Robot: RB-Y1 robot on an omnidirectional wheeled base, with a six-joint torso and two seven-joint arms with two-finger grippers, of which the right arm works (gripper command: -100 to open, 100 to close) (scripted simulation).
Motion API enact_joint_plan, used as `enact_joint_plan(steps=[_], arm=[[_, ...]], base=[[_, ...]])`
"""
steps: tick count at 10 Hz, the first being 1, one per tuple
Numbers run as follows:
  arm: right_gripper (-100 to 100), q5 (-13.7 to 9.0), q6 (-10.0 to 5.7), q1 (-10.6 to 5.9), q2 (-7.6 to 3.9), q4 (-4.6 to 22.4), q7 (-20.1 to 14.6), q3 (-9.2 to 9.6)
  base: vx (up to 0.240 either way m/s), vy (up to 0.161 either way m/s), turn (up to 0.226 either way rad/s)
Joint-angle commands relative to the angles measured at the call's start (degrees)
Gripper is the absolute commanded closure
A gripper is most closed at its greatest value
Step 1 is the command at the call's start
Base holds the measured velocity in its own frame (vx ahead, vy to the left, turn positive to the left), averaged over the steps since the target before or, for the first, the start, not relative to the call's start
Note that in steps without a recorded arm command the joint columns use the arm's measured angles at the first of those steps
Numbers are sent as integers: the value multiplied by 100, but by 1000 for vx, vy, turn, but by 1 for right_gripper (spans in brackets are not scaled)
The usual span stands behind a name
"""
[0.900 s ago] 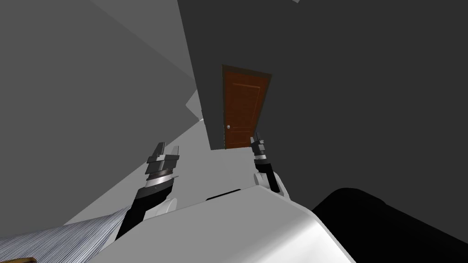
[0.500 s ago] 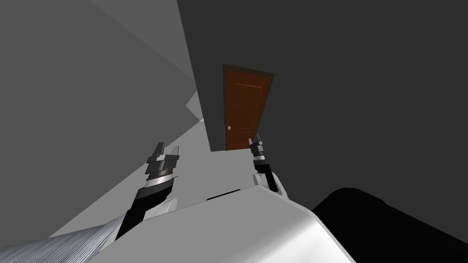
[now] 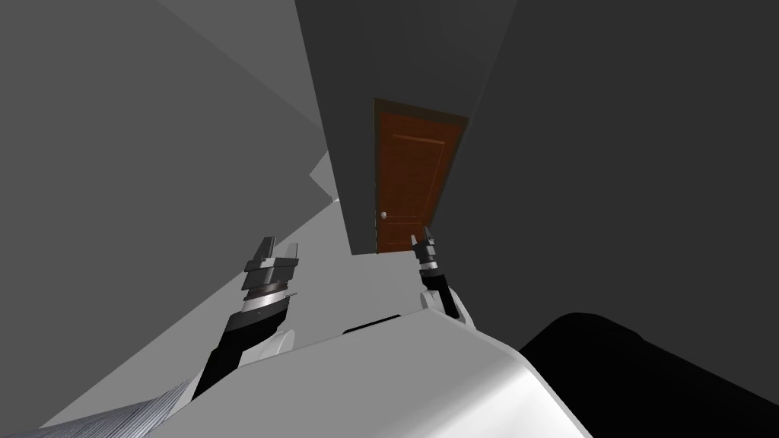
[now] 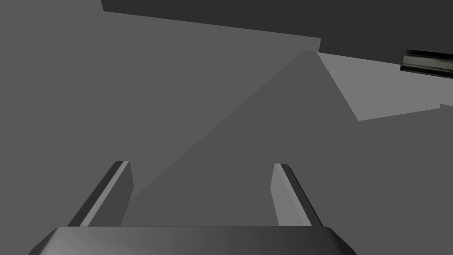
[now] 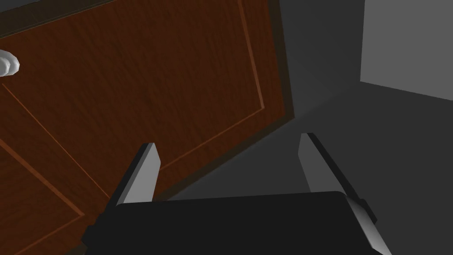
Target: Pull the door open
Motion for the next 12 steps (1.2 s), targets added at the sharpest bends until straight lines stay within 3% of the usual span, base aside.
enact_joint_plan(steps=[1,12], arm=[[-100,-72,-45,-24,-42,133,-195,23],[-100,-516,-452,-155,-290,1114,-1287,152]], base=[[151,28,25],[97,17,17]])
